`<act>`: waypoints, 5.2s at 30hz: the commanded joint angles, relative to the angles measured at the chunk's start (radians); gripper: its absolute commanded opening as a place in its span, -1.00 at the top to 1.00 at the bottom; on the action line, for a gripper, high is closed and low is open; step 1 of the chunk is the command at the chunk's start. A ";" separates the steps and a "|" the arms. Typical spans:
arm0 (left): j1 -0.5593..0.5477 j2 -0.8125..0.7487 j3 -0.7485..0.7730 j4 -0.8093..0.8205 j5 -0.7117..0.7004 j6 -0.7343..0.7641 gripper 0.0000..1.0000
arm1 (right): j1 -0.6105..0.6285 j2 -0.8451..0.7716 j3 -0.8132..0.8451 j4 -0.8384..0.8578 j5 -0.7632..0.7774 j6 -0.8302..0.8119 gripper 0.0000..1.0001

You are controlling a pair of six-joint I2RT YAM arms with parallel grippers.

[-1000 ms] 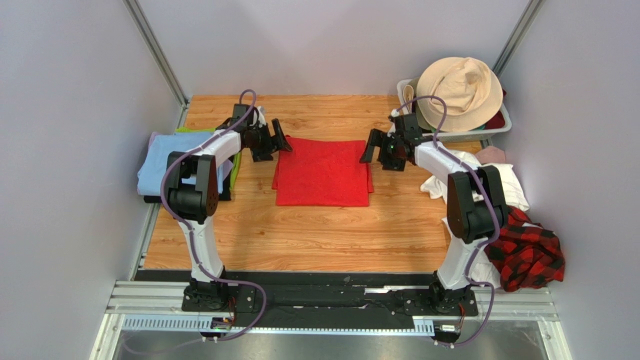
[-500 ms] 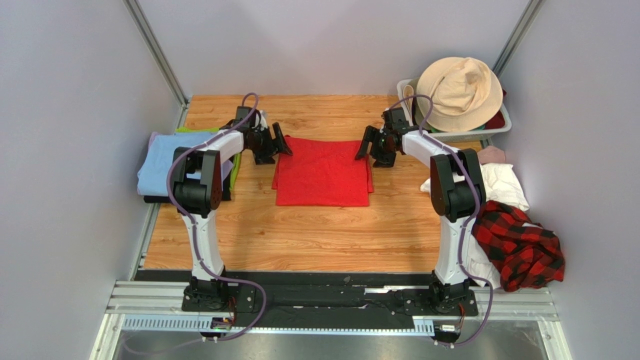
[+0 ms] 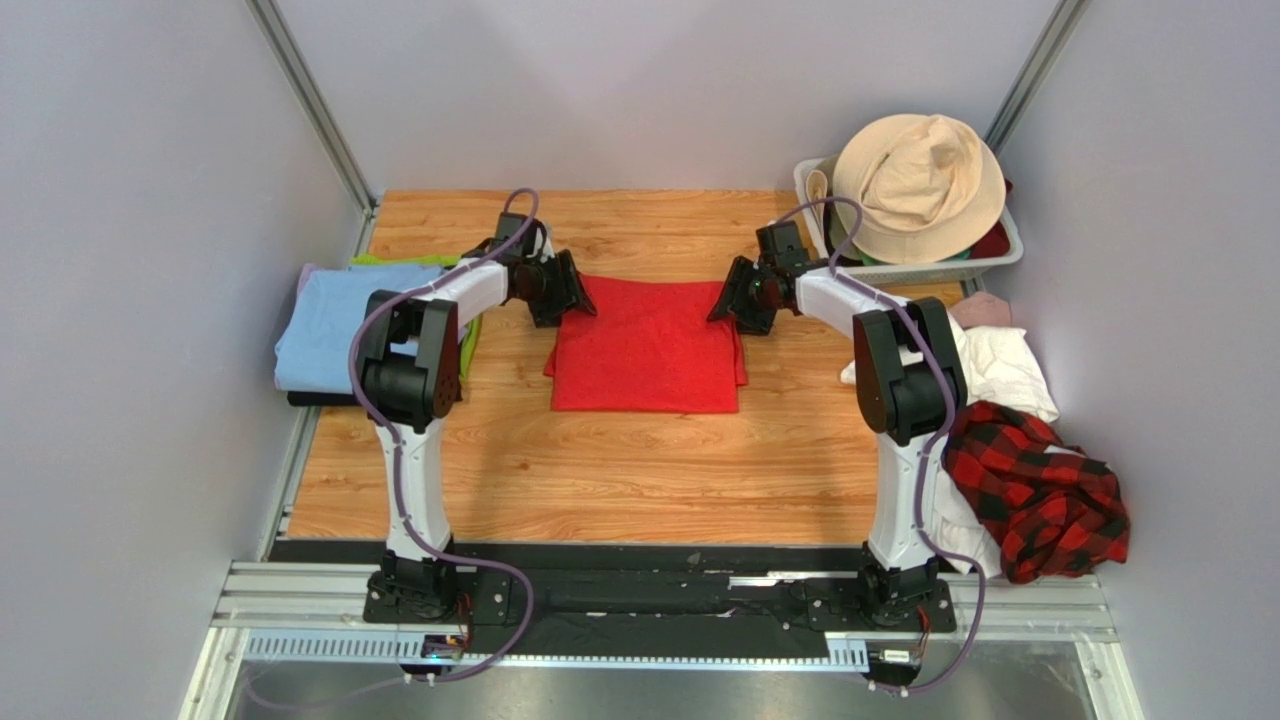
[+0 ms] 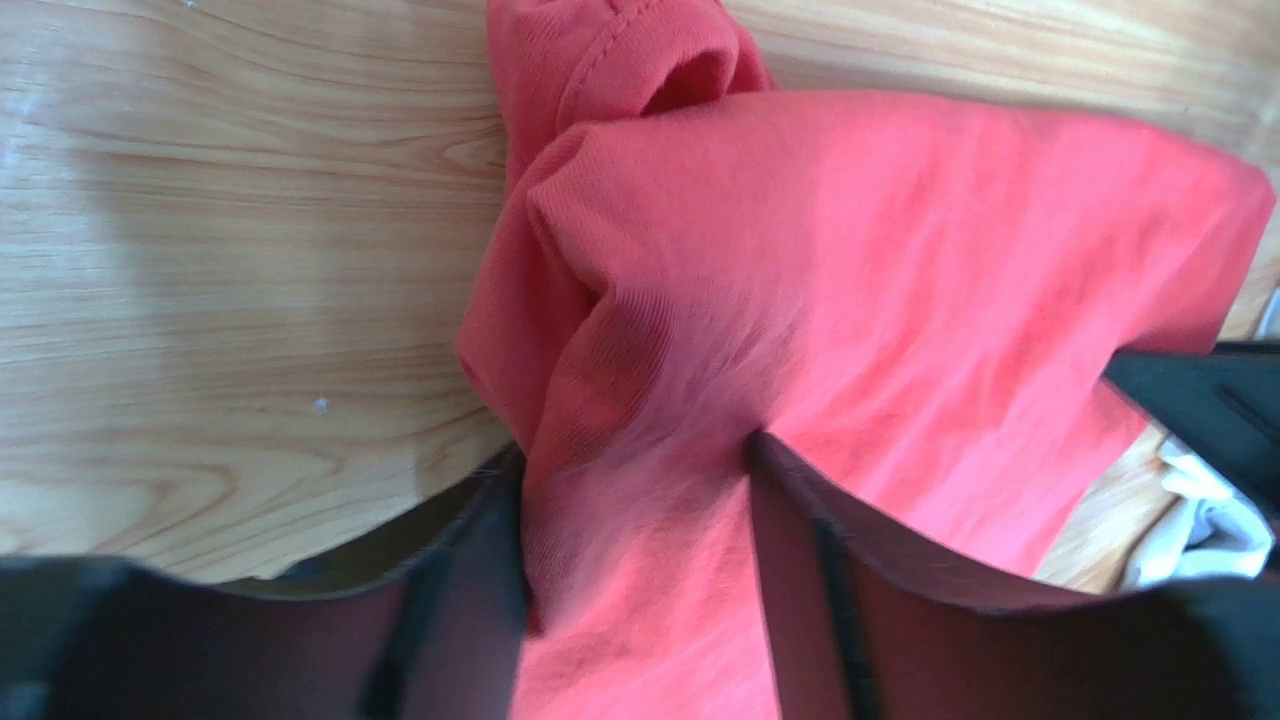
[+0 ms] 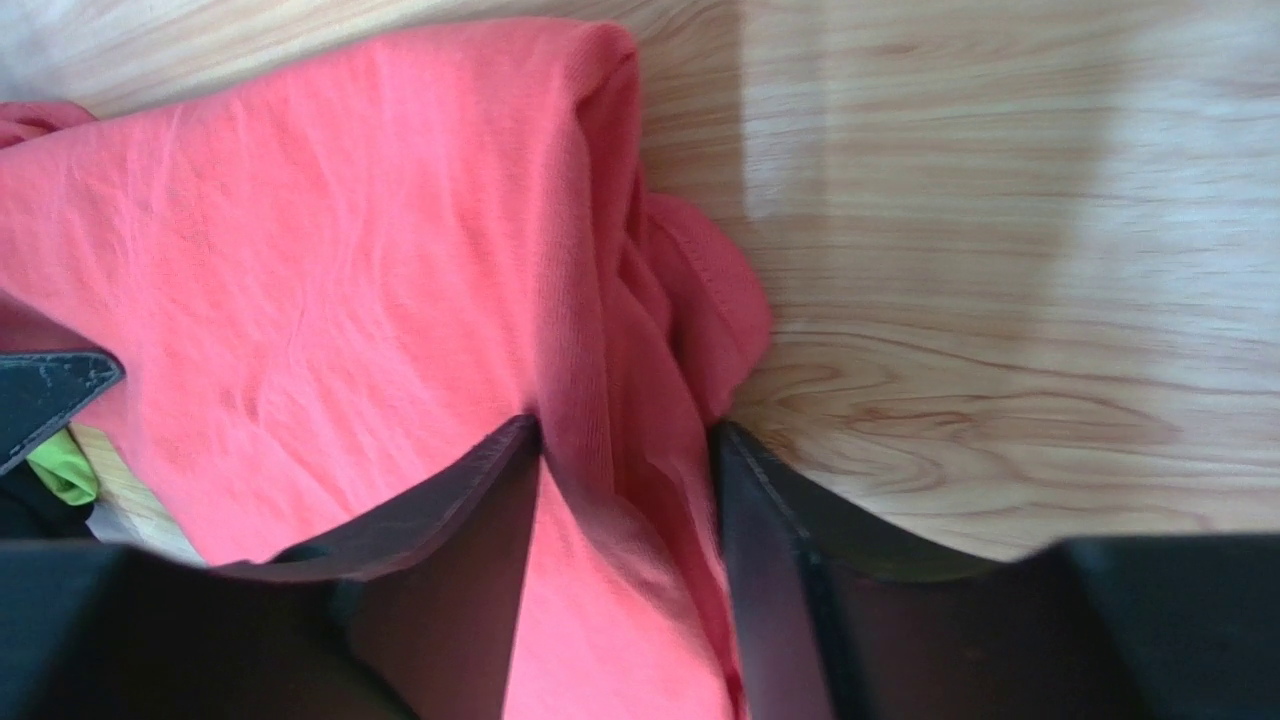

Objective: Fold and stack the mixed laundry pile
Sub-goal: Pick up the tank top from the center of the board, then place the tank top at the corner of the board.

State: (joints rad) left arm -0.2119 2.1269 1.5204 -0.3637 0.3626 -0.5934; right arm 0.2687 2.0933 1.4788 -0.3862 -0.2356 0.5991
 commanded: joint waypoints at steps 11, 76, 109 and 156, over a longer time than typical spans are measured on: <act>-0.026 0.033 0.069 0.040 -0.010 -0.059 1.00 | 0.102 -0.010 0.025 0.064 0.091 0.021 1.00; 0.829 -0.579 0.236 -0.594 -0.272 0.328 1.00 | 0.796 0.283 0.845 0.323 0.211 -0.002 1.00; 0.870 -0.369 0.334 -0.413 -0.160 0.253 1.00 | 0.698 0.501 1.032 0.523 0.282 0.113 1.00; 0.870 -0.534 0.087 -0.236 -0.103 0.144 -0.52 | 0.673 0.280 0.669 0.725 0.298 0.070 -0.60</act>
State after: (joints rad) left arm 0.6353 1.6775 1.6653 -0.6441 0.2584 -0.4129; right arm 0.9459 2.4874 2.1952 0.2565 0.0444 0.7078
